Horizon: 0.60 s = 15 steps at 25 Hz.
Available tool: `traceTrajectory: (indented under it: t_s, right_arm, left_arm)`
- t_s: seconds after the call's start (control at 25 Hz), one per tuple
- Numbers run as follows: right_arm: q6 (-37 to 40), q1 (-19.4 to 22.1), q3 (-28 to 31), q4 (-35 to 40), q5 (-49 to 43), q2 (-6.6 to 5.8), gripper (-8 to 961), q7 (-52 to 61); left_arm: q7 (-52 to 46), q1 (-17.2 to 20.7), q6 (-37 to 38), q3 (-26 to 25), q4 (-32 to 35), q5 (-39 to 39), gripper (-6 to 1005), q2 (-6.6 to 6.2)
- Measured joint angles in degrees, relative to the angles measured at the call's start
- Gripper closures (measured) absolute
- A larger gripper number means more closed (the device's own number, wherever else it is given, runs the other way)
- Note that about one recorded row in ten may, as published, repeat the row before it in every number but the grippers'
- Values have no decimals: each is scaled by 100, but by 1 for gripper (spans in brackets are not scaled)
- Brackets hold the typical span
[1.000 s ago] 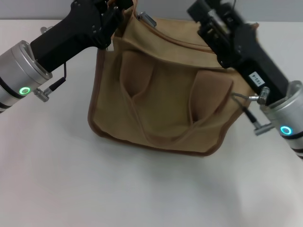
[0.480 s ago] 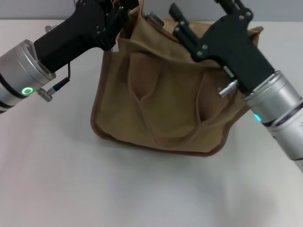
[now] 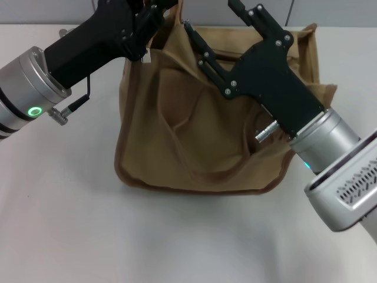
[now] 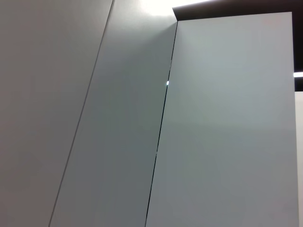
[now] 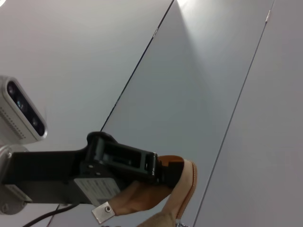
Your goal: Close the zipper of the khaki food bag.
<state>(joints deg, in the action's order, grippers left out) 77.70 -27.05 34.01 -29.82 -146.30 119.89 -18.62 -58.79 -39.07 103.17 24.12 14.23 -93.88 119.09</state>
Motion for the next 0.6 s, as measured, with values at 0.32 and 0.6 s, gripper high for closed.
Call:
traceTrajectory:
  t_s: [0.32, 0.6]
  right_arm:
    - [176, 108, -168, -3, -21, -1, 280, -16]
    - [132, 55, -92, -61, 10, -1, 288, 3]
  left_arm:
    - [-23, -25, 1, 5, -13, 0, 958, -1]
    - [-69, -59, -11, 4, -89, -17, 958, 4]
